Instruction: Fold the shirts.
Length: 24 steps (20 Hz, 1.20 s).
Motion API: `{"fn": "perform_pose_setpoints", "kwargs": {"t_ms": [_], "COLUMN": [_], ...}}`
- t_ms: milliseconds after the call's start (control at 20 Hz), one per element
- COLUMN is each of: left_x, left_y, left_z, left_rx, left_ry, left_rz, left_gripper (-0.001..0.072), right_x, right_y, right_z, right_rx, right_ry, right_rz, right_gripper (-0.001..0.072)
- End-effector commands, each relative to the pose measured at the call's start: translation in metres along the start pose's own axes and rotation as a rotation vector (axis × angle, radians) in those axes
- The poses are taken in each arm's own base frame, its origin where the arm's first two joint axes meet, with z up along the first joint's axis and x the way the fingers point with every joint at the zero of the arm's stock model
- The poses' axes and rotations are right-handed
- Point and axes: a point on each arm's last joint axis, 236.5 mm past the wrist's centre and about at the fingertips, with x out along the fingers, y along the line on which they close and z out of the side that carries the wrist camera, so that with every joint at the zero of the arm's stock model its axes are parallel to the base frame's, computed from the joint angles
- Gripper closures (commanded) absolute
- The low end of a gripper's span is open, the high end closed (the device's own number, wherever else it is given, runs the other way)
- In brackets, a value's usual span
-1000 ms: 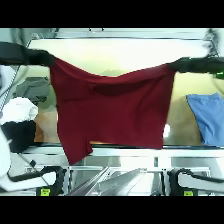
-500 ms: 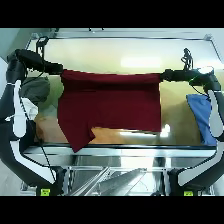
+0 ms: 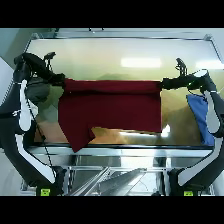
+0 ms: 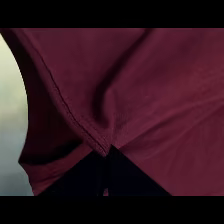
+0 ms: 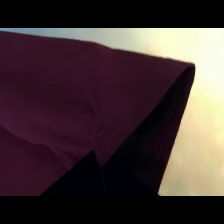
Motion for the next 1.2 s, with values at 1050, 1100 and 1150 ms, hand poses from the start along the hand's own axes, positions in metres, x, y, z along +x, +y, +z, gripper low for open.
{"fn": "perform_pose_setpoints", "kwargs": {"t_ms": [1050,1100,1150], "left_x": [-0.023,-0.028,-0.031], "left_y": [-0.009,-0.011,-0.012], "left_z": [-0.037,-0.054,-0.074], "left_rx": [-0.094,-0.106,-0.114], "left_ry": [0.127,0.151,0.175], "left_rz": [0.039,0.034,0.029], "left_gripper": [0.0011,0.0012,0.0011], "right_x": [-0.088,-0.095,-0.097], "right_y": [-0.002,0.004,0.01], "right_z": [-0.02,-0.034,-0.056], "right_rx": [0.045,0.064,0.081], "right_ry": [0.102,0.143,0.204], "right_rz": [-0.341,-0.326,-0.312], "right_gripper": [0.041,0.041,0.041]}}
